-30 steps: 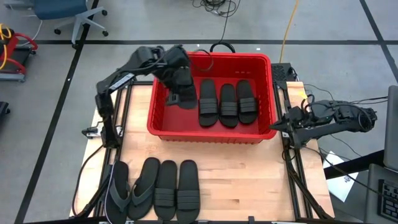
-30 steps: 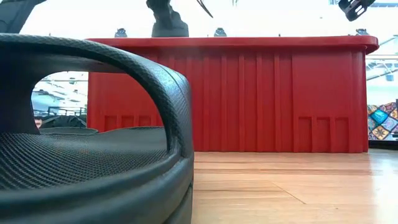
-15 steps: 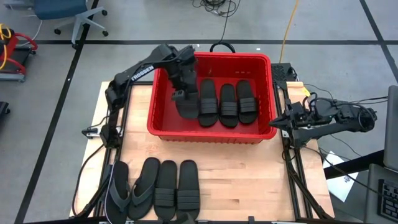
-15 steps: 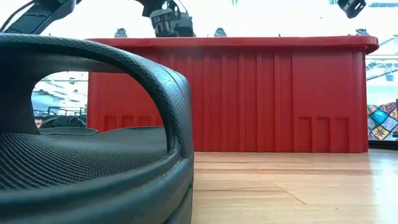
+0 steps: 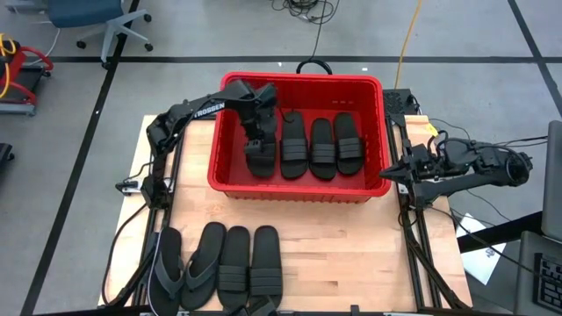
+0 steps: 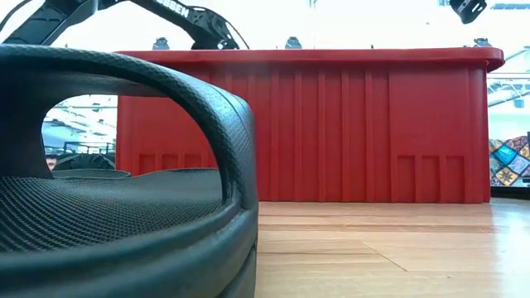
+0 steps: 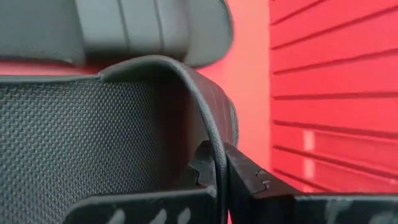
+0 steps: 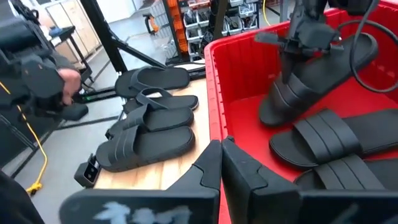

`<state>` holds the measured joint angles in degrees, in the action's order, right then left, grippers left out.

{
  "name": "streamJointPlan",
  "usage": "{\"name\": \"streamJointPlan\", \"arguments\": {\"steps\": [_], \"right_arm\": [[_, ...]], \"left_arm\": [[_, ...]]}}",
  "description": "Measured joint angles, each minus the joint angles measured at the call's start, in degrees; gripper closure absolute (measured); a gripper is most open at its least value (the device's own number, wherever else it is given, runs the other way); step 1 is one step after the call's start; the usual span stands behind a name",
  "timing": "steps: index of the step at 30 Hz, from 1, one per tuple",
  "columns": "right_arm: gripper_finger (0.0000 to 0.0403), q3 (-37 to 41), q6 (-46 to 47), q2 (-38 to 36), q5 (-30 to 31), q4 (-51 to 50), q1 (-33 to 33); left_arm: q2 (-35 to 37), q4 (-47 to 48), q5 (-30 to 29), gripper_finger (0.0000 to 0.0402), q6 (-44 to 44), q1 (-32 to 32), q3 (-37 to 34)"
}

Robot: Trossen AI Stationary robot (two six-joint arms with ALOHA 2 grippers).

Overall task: Pick and place slides into bin
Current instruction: Put the black slide into the red bin

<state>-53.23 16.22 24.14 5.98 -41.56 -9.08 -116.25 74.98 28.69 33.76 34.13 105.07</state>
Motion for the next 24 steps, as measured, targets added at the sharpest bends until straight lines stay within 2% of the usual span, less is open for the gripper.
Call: {"name": "streamJointPlan", "arguments": {"steps": [7, 13, 19, 24], "right_arm": [[0.0403, 0.0, 1.54, 0.0, 0.0, 0.66, 0.0], [0.0403, 0.0, 2.83, 0.0, 0.0, 0.66, 0.0], [0.0403, 0.0, 3.68, 0.0, 0.0, 1.54, 0.0], [0.0403, 0.0, 3.68, 0.0, 0.0, 1.55, 0.0]], "left_arm": [[0.07, -6.66, 1.93, 0.0401, -0.9, 0.0, -4.74], [0.24, -11.9, 1.05, 0.0401, -1.96, 0.15, -9.07], [0.26, -12.71, -2.08, 0.0397, -2.55, 0.09, -9.61], [0.1, -13.3, -8.57, 0.0367, -4.54, -0.11, -9.46]]}}
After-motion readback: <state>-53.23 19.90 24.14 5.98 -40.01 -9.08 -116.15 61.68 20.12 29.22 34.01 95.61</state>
